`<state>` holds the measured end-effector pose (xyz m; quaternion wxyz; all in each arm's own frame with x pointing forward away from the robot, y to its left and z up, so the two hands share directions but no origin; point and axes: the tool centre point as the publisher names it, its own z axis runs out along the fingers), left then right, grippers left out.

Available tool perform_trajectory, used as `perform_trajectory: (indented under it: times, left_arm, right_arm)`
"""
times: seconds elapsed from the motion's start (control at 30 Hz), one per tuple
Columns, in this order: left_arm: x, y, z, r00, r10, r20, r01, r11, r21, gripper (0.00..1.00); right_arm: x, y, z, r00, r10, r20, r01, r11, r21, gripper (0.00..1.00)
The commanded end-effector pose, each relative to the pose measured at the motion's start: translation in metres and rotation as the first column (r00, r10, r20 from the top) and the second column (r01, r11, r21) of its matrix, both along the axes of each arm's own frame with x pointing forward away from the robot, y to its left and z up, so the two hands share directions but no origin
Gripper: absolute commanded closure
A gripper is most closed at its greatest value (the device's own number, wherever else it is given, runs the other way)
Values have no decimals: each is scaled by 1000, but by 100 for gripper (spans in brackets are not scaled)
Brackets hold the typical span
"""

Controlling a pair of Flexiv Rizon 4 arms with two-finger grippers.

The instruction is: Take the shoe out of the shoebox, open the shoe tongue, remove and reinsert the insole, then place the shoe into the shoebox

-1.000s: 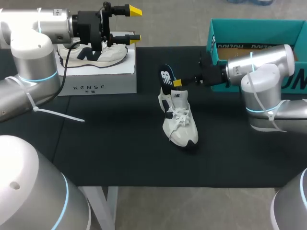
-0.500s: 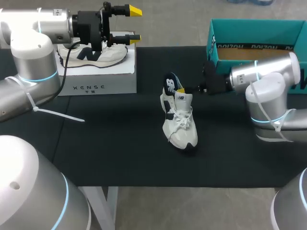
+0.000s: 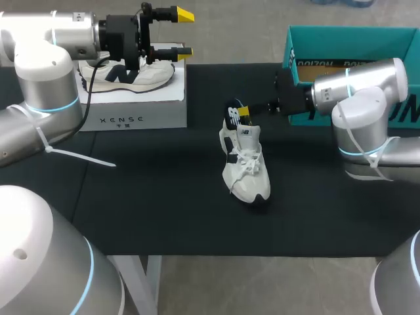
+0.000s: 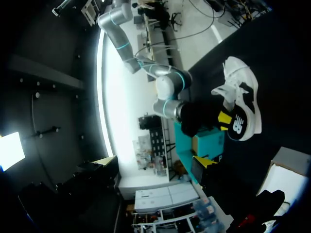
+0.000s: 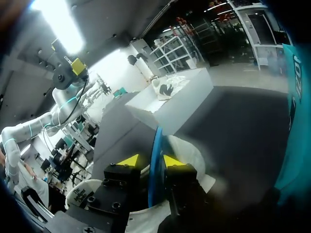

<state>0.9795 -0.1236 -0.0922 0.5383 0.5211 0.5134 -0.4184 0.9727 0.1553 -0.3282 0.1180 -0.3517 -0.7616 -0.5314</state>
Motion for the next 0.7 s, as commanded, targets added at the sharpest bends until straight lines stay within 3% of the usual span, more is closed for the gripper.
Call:
perform_trajectory:
  times: [0.03,0.57,0.7]
  left_arm:
    - [0,1,0,1000,-1,1,1,1000,3,0]
    - [0,1,0,1000,-1,1,1,1000,3,0]
    - [0,1,0,1000,-1,1,1,1000,3,0]
  right_arm:
    - [6,6,-4,1000,13,-19,-13,1000,-20,100]
    - [-53,4,-34,993,-12,-115,11,1000,-13,100]
    - [-51,-2,-36,994,-27,-110,27,1000,-4,100]
